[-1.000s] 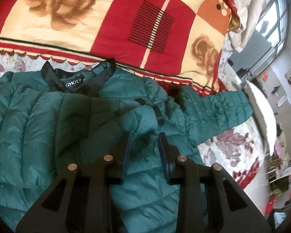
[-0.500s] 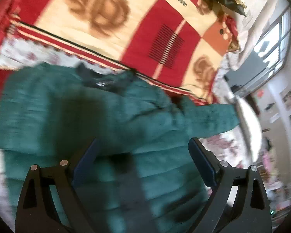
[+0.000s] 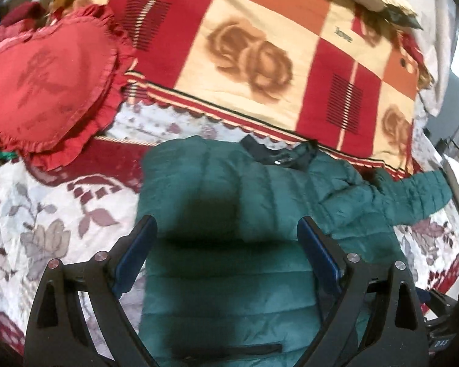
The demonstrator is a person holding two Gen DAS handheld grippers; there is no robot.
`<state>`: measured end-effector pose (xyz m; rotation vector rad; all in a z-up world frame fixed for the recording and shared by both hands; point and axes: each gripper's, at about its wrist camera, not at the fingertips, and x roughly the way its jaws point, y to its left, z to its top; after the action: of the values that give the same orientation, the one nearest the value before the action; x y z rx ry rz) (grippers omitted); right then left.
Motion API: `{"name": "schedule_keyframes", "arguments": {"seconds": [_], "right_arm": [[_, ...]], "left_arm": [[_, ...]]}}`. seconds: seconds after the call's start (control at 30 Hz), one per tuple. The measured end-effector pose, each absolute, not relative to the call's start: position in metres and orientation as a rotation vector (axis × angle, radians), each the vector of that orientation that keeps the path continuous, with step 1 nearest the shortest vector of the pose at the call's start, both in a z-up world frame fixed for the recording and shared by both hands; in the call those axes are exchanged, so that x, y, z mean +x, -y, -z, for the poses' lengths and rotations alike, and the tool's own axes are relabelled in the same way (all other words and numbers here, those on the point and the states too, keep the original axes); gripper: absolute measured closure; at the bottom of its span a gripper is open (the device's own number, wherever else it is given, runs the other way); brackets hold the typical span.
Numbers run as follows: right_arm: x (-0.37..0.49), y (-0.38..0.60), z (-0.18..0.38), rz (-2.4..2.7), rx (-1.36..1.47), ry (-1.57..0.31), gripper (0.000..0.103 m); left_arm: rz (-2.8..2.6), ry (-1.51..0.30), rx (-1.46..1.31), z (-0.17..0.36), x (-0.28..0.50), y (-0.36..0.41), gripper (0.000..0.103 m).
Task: Fold large clothes
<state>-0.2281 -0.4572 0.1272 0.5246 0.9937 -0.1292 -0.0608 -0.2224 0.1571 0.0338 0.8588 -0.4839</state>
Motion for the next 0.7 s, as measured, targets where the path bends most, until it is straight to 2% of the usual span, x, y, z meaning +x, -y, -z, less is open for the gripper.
{"name": "schedule_keyframes", "arguments": {"seconds": [0.7], "right_arm": [[-0.181, 0.464, -0.118, 0.103, 0.500, -0.970, 0.000]], "left_arm": [[0.395, -0.874, 0.097, -0.147, -0.066, 0.197, 0.010]]}}
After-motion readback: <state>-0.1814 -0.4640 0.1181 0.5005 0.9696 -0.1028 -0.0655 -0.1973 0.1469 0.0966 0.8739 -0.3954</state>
